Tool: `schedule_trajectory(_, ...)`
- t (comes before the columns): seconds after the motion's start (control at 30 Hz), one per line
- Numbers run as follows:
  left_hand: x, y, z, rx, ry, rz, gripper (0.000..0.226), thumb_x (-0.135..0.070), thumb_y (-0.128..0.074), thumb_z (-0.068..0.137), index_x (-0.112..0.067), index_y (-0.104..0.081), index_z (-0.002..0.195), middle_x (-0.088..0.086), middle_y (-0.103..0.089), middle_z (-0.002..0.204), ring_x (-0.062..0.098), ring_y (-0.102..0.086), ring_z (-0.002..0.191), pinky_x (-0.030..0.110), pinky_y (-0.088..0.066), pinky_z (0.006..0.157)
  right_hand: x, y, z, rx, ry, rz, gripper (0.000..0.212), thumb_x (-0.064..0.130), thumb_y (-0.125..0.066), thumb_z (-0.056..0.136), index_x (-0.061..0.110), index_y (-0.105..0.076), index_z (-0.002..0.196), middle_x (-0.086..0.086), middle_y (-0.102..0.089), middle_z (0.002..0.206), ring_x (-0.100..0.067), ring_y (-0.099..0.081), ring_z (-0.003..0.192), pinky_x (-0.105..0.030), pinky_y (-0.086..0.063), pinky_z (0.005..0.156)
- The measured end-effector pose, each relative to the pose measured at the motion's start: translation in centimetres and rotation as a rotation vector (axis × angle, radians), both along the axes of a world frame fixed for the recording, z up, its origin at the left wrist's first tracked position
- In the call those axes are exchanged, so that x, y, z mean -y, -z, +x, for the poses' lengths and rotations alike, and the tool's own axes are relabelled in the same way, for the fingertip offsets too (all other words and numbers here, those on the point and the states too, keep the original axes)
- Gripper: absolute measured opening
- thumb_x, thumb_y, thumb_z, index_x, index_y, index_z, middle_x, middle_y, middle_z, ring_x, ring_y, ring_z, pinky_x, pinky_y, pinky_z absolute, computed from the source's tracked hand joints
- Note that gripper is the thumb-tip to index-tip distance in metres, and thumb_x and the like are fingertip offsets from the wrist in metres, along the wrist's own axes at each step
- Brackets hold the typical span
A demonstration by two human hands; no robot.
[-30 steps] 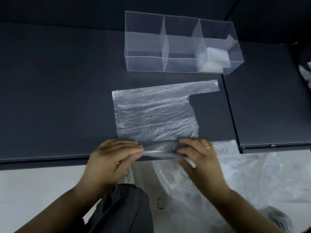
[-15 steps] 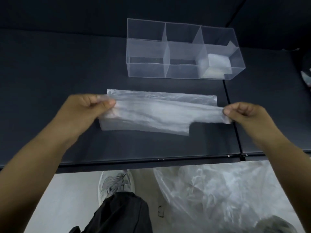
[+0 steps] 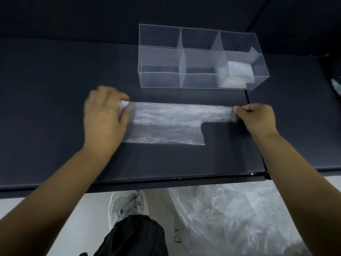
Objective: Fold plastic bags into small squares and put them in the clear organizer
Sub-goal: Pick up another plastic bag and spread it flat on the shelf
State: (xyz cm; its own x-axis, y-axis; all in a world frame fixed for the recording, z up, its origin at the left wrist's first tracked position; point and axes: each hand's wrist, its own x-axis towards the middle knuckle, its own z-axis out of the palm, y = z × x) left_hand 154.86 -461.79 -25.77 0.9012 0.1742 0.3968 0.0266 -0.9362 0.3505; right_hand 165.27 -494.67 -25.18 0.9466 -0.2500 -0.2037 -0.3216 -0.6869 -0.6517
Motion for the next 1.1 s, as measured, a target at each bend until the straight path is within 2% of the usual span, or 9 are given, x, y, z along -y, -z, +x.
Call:
schedule_trajectory(0.13,2.3,1.6,-1.2,-0.241,0.369,0.083,0.045,-0.024,-0.054,0.097,0.001,-0.052,0.133,0.017,-0.049,0.141,0.031,-0.041,0.135,0.041,-0.024,0.114,-0.6,-0.1,-0.1,0.017,0.038,-0.029,0.032,0.031,-0.069,0.087,0.013,-0.062,0.06,-0.005,-0.066,0.071,-0.01,-0.055,0.06,-0.025,-0.043,0.067)
schedule_trajectory(0.23,2.3,2.8,-1.5,-0.463,0.319,0.149,0.075,-0.059,-0.02,0.097,-0.008,-0.013,0.151,0.005,-0.009,0.16,0.017,-0.003,0.148,0.033,0.004,0.12,-1.4,-0.4,-0.2,0.044,0.112,-0.096,0.024,0.03,-0.069,0.087,0.006,-0.067,0.088,-0.011,-0.068,0.095,-0.022,-0.061,0.081,-0.028,-0.044,0.071)
schedule_trajectory(0.33,3.0,3.4,-1.9,-0.483,0.257,0.207,0.081,-0.067,-0.006,0.09,-0.013,0.004,0.15,0.003,0.005,0.159,0.016,0.007,0.148,0.036,0.006,0.12,-4.4,-1.2,-1.9,0.259,0.082,-0.313,0.026,0.02,-0.065,0.086,0.008,-0.06,0.109,-0.015,-0.055,0.117,-0.032,-0.055,0.105,-0.04,-0.043,0.089)
schedule_trajectory(0.43,4.2,3.1,-2.4,-0.513,0.231,0.188,0.086,-0.068,-0.004,0.087,-0.012,0.007,0.15,0.003,0.009,0.159,0.017,0.01,0.147,0.038,0.007,0.12,-11.3,-0.9,-6.1,0.46,-0.365,-0.149,0.031,0.006,-0.055,0.088,0.005,-0.06,0.118,-0.016,-0.054,0.124,-0.029,-0.051,0.116,-0.037,-0.038,0.102)
schedule_trajectory(0.53,4.8,3.2,-2.8,-0.533,0.221,0.202,0.079,-0.056,0.0,0.087,-0.012,0.01,0.151,0.006,0.01,0.161,0.019,0.014,0.147,0.038,0.01,0.119,-16.8,0.9,-9.5,0.307,-0.787,-0.075,0.045,0.018,-0.045,0.098,0.007,-0.042,0.142,-0.011,-0.037,0.151,-0.022,-0.028,0.141,-0.036,-0.017,0.119)
schedule_trajectory(0.67,4.3,3.0,-3.0,-0.521,0.221,0.163,0.088,-0.068,-0.006,0.084,-0.012,0.005,0.152,0.005,0.008,0.16,0.02,0.011,0.147,0.039,0.007,0.12,-14.6,3.4,-7.9,0.174,-0.858,-0.41,0.062,0.047,-0.022,0.1,0.018,-0.009,0.154,-0.001,-0.004,0.162,-0.014,0.004,0.149,-0.036,0.01,0.119)
schedule_trajectory(0.9,1.3,2.5,-3.3,-0.573,0.172,0.221,0.108,-0.083,-0.002,0.075,-0.009,-0.001,0.153,0.007,0.002,0.162,0.021,0.006,0.148,0.04,0.006,0.12,-4.6,3.4,-3.8,0.052,-0.716,-0.674,0.071,0.062,-0.013,0.093,0.028,0.003,0.153,-0.001,0.008,0.162,-0.017,0.013,0.148,-0.041,0.012,0.118)
schedule_trajectory(1.0,1.0,2.0,-3.2,-0.552,0.177,0.178,0.112,-0.086,-0.006,0.072,-0.009,0.002,0.153,0.009,0.008,0.161,0.022,0.013,0.147,0.042,0.01,0.119,-3.1,2.1,-3.8,0.092,-0.57,-0.598,0.072,0.054,-0.034,0.095,0.021,-0.009,0.154,-0.007,0.001,0.162,-0.023,0.004,0.148,-0.045,0.006,0.118)
schedule_trajectory(1.1,2.2,1.2,-3.5,-0.417,0.346,0.09,0.097,-0.074,-0.028,0.083,-0.006,-0.021,0.151,0.012,-0.014,0.16,0.024,-0.005,0.148,0.039,0.002,0.12,-2.7,0.3,-6.2,0.226,-0.581,-0.275,0.055,0.032,-0.071,0.083,0.016,-0.051,0.132,-0.008,-0.039,0.142,-0.03,-0.035,0.132,-0.042,-0.024,0.11)
